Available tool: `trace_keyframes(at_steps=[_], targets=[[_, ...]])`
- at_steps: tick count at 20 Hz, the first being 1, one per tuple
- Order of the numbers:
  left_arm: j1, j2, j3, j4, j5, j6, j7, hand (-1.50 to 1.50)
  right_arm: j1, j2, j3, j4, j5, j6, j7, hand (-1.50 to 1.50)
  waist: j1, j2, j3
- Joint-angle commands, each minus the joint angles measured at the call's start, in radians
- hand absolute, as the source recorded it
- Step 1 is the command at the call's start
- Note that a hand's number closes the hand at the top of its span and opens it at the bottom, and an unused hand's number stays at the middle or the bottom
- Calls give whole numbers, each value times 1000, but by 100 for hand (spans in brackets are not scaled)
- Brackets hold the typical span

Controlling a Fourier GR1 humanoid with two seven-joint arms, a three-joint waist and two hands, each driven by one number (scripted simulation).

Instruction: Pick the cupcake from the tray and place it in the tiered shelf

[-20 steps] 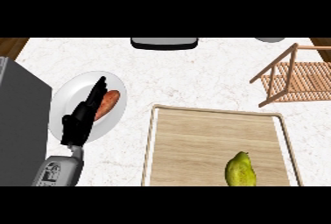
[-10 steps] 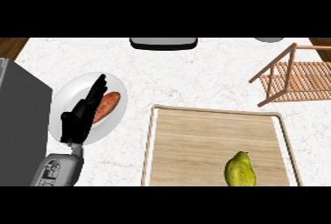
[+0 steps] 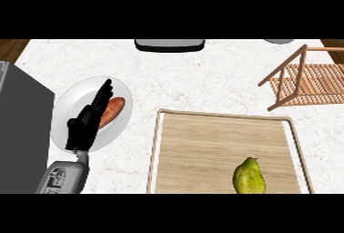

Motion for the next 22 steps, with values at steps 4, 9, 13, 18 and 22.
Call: trace_keyframes(at_steps=[4,9,13,18,22], targets=[[-18,0,1,-19,-2,-3,28,0,-50,-118,-143,91,-105,-42,65,-150,5,2,1],[-8,8,17,-4,-3,-1,3,0,59,-280,-226,202,-154,73,137,-150,-10,1,1],[50,-35,-17,-18,-13,18,-10,0,203,-374,-277,308,-182,236,163,-150,-24,-2,3],[35,1,24,16,-4,5,-30,0,393,-430,-350,448,-203,394,16,-150,-39,0,4],[18,-37,-8,-12,-25,33,2,0,496,-487,-369,525,-198,500,-72,-150,-36,1,7]])
